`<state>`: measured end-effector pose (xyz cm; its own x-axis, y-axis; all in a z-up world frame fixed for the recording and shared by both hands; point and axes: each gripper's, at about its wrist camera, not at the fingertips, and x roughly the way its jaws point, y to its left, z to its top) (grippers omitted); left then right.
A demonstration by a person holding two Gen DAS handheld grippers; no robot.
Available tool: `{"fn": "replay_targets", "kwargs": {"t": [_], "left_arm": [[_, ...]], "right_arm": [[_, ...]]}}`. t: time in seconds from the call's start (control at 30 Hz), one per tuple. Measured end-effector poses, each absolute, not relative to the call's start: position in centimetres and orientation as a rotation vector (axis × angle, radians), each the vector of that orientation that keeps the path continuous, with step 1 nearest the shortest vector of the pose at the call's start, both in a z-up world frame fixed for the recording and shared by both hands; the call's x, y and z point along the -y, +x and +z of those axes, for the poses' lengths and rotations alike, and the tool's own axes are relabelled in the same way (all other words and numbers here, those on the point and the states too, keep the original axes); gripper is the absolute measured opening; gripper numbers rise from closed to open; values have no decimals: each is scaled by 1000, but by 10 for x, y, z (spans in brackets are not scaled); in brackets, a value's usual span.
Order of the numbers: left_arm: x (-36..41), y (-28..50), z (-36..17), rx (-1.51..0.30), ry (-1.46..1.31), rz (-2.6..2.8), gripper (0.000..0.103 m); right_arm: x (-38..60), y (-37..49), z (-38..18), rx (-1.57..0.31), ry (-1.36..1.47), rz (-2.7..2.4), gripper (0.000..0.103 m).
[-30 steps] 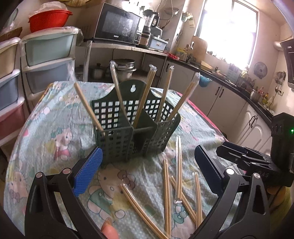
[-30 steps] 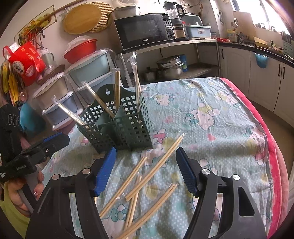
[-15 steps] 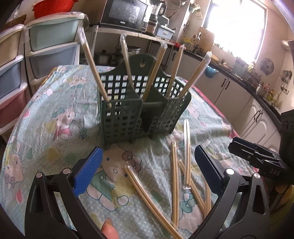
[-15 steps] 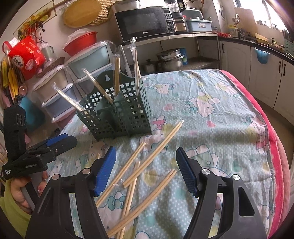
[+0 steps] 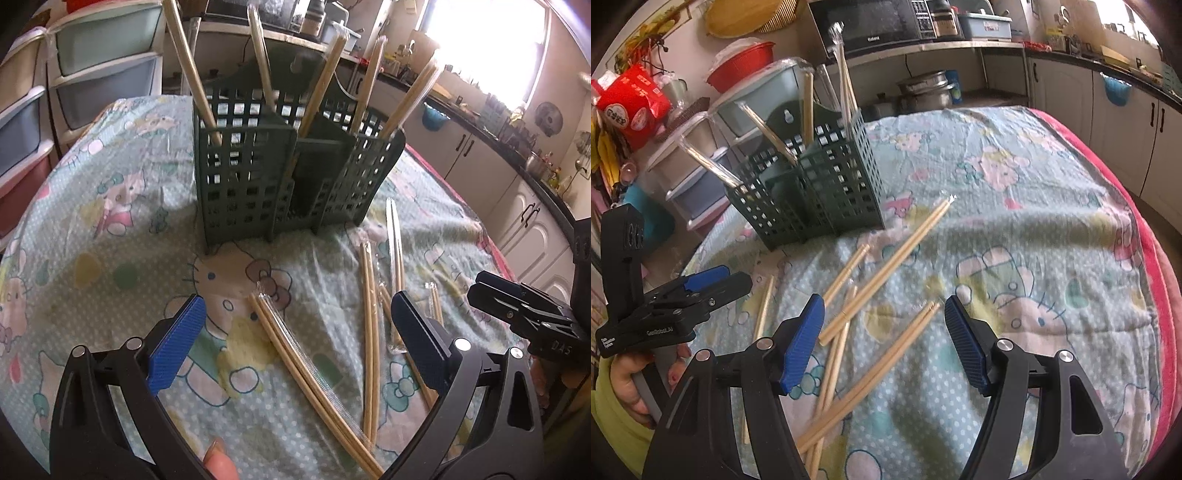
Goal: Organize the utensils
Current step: 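Lower the open right gripper onto another wrapped chopstick on the cloth, then close the right gripper on the wrapped chopstick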
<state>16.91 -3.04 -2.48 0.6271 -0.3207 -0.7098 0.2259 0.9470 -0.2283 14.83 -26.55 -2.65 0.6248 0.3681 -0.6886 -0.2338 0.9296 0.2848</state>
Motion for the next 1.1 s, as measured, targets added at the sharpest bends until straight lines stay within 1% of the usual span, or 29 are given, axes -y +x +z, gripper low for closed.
{"fn": "replay_targets", "kwargs": {"t": [0.33, 0.37, 0.43, 0.47, 0.53, 0.6, 0.7, 0.77, 0.9, 0.97, 1.07, 1.1], "left_arm": [[33, 180, -45, -893, -136, -327, 91], [33, 181, -47, -899, -139, -333, 90], [33, 182, -51, -912, -148, -342, 81], [33, 184, -53, -922, -160, -353, 79], [32, 188, -58, -941, -176, -361, 72], [31, 189, -60, -946, -179, -360, 71], [28, 191, -61, -951, -200, -367, 70], [27, 194, -62, -957, -205, -363, 68], [24, 198, -63, -966, -211, -362, 65], [22, 201, -63, -971, -211, -360, 64], [21, 203, -62, -972, -206, -349, 58], [21, 204, -62, -971, -194, -337, 52]], "right_arm": [[263, 156, -44, -886, 172, 344, 65], [264, 157, -46, -891, 174, 343, 65], [264, 160, -49, -900, 179, 336, 65], [265, 161, -50, -903, 182, 335, 65], [265, 164, -53, -918, 191, 334, 64], [265, 167, -56, -929, 197, 334, 61], [265, 172, -60, -946, 209, 332, 60], [265, 177, -63, -960, 217, 323, 59], [269, 183, -71, -983, 245, 304, 52], [270, 184, -72, -982, 251, 299, 50], [271, 184, -73, -984, 251, 287, 45], [271, 185, -73, -984, 251, 284, 42]]}}
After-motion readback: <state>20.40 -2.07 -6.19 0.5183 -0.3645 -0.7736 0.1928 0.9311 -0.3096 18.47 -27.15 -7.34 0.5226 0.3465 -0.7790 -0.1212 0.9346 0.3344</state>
